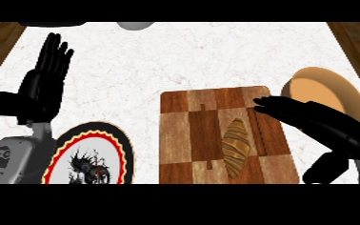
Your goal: Pick the croissant from the cutting board and place it in the pot
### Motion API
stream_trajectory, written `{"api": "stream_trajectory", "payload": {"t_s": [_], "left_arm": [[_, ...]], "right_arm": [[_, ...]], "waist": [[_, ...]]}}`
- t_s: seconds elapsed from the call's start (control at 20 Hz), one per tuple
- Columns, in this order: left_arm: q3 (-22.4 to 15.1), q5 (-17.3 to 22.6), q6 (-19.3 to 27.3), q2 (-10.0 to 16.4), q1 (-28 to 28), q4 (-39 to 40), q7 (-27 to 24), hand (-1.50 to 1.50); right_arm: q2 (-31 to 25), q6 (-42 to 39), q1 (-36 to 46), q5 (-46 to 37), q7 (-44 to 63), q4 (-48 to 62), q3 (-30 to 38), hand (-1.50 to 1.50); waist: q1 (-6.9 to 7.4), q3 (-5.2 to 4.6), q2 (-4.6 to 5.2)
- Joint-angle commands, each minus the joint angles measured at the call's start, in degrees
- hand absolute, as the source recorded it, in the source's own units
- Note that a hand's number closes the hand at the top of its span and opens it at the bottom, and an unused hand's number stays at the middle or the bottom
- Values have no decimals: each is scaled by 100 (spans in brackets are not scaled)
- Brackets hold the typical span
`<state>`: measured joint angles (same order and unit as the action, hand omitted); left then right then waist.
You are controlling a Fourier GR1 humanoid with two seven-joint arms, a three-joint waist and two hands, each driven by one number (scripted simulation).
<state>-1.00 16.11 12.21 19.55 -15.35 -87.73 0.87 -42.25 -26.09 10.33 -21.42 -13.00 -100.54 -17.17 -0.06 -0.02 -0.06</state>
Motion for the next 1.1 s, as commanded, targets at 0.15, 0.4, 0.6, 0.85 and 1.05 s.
{"api": "stream_trajectory", "payload": {"t_s": [0.15, 0.4, 0.6, 0.85, 1.05], "left_arm": [[234, -37, -295, -51, -39, 140, 28, 0], [212, -294, -246, -296, -21, 166, -95, 0], [168, -474, -194, -486, 118, -33, 93, 0], [279, -450, -365, -480, 398, -352, 100, 0], [161, -800, -125, -732, 213, -272, 79, 0]], "right_arm": [[769, -25, -173, -945, 182, 145, -487, -150], [1415, 126, 46, -1246, -77, 560, -424, -150], [1446, 31, -514, -1533, -92, -168, -372, -150], [1633, 377, -542, -2205, -130, 402, -351, -150], [2057, 22, -4, -2399, 226, 711, -284, -150]], "waist": [[13, 3, 5], [22, 3, 10], [-4, 2, 1], [18, 3, 1], [21, 2, 4]]}}
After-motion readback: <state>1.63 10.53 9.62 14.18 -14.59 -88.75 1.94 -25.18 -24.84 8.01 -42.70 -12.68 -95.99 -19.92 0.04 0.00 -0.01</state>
